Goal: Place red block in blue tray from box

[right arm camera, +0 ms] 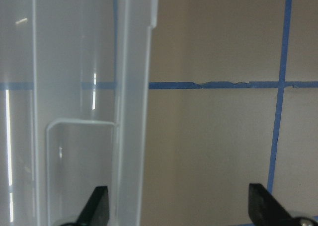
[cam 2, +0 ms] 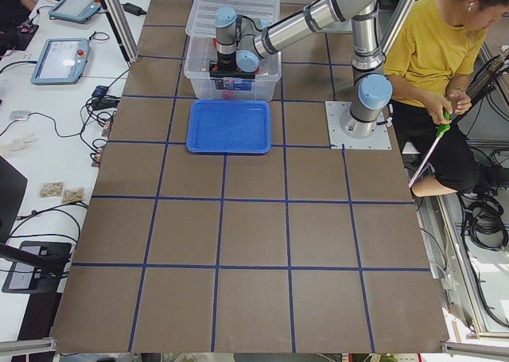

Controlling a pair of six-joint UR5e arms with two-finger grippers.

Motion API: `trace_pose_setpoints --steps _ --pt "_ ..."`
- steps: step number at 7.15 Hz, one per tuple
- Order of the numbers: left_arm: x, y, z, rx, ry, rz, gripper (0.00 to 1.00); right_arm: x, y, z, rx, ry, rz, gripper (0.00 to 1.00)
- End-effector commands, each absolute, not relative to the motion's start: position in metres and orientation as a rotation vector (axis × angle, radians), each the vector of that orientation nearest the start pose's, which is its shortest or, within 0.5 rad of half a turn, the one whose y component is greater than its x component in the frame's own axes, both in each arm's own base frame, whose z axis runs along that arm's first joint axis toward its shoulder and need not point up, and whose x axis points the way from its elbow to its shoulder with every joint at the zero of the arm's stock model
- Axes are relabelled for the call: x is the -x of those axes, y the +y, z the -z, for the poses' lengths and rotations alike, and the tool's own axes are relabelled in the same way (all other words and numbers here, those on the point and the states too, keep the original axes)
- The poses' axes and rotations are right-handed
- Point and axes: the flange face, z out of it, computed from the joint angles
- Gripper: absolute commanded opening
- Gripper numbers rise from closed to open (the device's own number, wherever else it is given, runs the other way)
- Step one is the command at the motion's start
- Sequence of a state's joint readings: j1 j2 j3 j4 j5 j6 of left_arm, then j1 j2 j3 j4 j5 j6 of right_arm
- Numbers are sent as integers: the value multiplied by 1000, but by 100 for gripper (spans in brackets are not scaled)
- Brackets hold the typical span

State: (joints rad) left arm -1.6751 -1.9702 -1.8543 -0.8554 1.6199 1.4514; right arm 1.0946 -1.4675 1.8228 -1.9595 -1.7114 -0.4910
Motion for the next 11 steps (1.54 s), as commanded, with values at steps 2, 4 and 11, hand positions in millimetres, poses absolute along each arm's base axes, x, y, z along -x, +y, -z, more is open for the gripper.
trace_pose_setpoints --steps 2,4,11 --pt "186 -557 -189 -2193 2164 -39 100 128 -511 -356 19 3275 -47 100" --pt "181 -549 -181 -2181 2144 -108 100 126 -509 -356 22 3269 -61 100" --pt "185 -555 -208 -2156 2123 -29 1 124 -508 -354 29 3255 -90 100"
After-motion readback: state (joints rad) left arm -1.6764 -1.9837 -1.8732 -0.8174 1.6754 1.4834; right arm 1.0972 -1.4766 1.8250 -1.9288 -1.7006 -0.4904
